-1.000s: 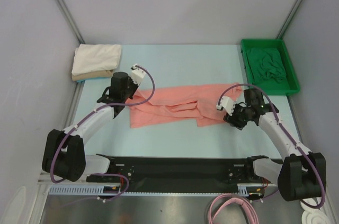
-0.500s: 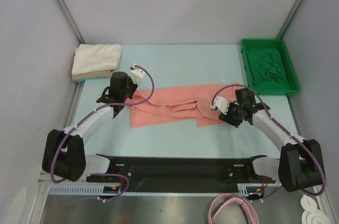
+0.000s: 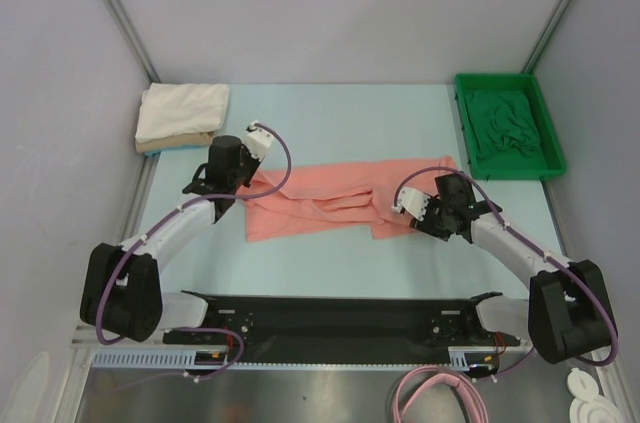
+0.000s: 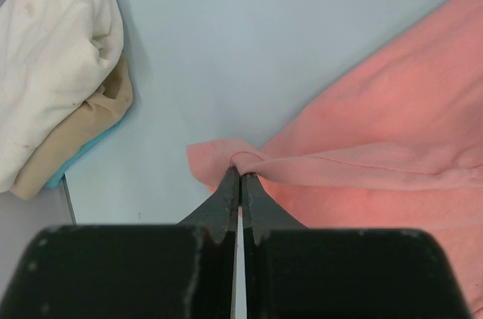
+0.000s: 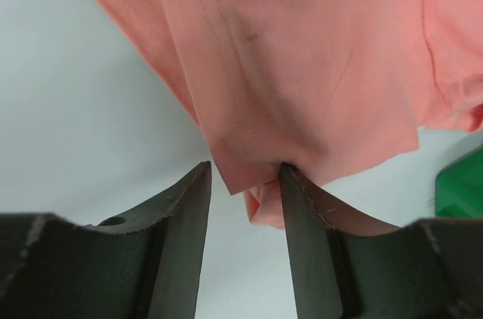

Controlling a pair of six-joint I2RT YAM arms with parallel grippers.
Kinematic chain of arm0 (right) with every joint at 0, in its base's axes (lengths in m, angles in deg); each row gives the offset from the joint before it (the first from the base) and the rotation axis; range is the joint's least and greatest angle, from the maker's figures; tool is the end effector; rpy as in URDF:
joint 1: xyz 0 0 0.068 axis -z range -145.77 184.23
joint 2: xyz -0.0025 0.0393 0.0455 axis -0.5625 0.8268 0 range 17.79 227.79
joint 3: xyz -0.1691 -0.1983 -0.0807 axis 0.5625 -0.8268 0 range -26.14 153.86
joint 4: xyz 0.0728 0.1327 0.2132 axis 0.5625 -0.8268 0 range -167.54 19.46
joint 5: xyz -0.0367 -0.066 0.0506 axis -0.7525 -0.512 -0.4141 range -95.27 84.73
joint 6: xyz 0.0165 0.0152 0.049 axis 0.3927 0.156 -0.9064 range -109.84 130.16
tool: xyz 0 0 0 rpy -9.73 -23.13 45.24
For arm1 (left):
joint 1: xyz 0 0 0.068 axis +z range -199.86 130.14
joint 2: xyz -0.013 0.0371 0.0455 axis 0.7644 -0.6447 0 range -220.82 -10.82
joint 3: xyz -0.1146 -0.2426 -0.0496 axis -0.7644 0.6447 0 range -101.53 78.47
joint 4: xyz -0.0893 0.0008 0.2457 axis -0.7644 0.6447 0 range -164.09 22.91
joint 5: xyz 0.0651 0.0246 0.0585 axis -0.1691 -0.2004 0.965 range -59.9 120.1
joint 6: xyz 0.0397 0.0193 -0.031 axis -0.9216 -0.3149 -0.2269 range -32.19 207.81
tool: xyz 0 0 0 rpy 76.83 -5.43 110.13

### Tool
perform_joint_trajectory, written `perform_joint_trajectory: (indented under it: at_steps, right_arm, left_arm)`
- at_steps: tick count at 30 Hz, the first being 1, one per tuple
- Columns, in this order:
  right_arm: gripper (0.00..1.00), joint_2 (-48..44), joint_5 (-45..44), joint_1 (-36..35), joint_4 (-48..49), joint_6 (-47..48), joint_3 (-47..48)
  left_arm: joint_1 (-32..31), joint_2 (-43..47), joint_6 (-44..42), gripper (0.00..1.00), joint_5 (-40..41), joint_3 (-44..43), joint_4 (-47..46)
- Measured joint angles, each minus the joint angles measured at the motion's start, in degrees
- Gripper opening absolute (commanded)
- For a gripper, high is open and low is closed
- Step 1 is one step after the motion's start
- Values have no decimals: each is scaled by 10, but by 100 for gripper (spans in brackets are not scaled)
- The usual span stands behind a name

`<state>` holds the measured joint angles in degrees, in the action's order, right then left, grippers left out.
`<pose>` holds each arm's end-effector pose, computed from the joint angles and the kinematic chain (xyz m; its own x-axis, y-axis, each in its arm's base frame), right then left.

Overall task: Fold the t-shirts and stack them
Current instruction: Flatten the tshirt out

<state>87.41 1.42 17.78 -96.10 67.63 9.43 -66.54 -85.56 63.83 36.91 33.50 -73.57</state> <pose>0.2098 0.0662 0.1792 -0.1602 -0.9204 -0.3567 -0.8792 0.2973 -0.3724 0.2764 -0.0786 0.2435 -0.3654 0.5309 -0.7646 0.3673 0.8370 0.4056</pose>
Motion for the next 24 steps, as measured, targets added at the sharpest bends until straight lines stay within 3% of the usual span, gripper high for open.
perform_joint_trajectory:
  at_steps: [11, 15, 18, 24]
  right_arm:
    - [28, -29, -9, -2, 10, -3, -1]
    - [10, -30, -9, -4, 10, -6, 0]
    - [2, -30, -10, -6, 10, -10, 0]
    - [0, -32, -10, -14, 2, -16, 0]
  left_arm:
    - [0, -3, 0, 0, 0, 0, 0]
    - [0, -3, 0, 0, 0, 0, 0]
    - [1, -3, 0, 0, 0, 0, 0]
    - [3, -3, 0, 1, 0, 0, 0]
